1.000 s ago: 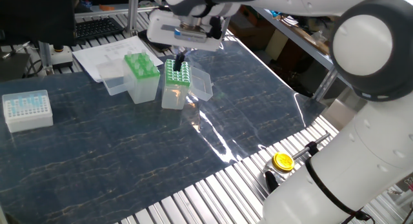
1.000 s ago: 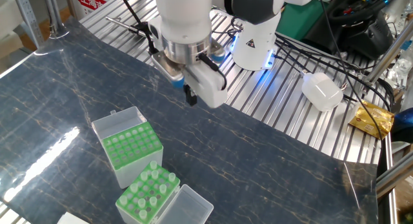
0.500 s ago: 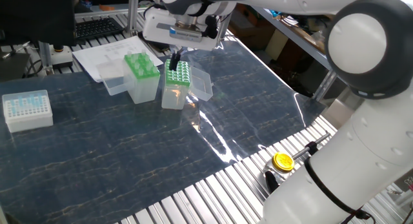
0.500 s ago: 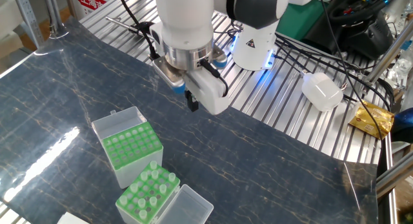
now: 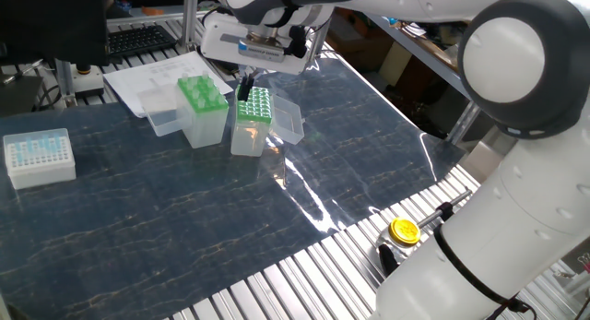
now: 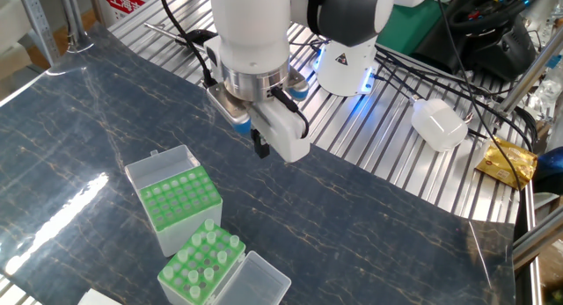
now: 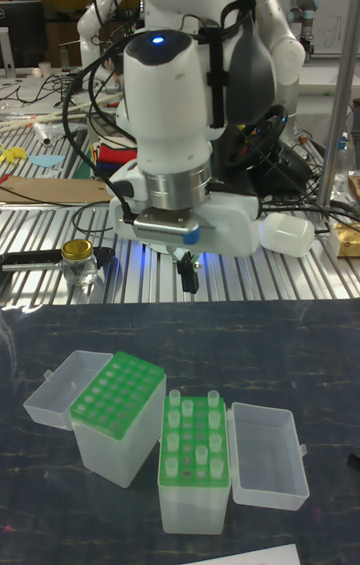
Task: Transfer all large pipette tips from one holder to another
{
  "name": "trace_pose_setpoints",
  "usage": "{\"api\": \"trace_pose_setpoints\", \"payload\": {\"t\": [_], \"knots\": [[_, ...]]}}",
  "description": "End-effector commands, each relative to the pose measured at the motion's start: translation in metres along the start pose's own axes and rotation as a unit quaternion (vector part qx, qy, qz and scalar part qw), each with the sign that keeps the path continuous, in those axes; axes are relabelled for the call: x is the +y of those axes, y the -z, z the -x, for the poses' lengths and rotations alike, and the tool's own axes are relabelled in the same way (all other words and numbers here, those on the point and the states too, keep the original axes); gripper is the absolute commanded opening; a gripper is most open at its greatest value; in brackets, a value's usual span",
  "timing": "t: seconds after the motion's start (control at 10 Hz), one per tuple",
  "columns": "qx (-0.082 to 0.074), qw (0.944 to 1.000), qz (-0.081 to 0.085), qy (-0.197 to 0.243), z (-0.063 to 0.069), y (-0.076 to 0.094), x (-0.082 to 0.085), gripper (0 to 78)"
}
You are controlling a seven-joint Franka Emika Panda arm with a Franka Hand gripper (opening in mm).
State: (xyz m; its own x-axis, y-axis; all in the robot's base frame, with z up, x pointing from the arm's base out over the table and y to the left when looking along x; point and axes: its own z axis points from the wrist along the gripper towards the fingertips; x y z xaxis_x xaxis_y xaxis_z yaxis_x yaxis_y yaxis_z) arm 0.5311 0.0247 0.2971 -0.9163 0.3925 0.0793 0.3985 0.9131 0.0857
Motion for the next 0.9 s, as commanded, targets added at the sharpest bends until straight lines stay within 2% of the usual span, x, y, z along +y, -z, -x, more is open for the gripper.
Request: {"api": "trace_pose_setpoints", "payload": {"t": [0.1,0.3,0.5,0.6,0.8,0.9], "knots": [[-0.01,0.9999,0.003,0.0,0.0005,0.0011,0.0004,0.0],[-0.011,0.9999,-0.003,-0.012,0.0005,0.0011,0.0004,0.0],[-0.006,0.9999,-0.002,-0.016,0.0005,0.0011,0.0004,0.0],[-0.008,0.9994,-0.006,-0.034,0.0005,0.0011,0.0004,0.0],[-0.014,0.9993,-0.011,-0.033,0.0005,0.0011,0.0004,0.0],[-0.013,0.999,-0.007,-0.041,0.0005,0.0011,0.0004,0.0]]}}
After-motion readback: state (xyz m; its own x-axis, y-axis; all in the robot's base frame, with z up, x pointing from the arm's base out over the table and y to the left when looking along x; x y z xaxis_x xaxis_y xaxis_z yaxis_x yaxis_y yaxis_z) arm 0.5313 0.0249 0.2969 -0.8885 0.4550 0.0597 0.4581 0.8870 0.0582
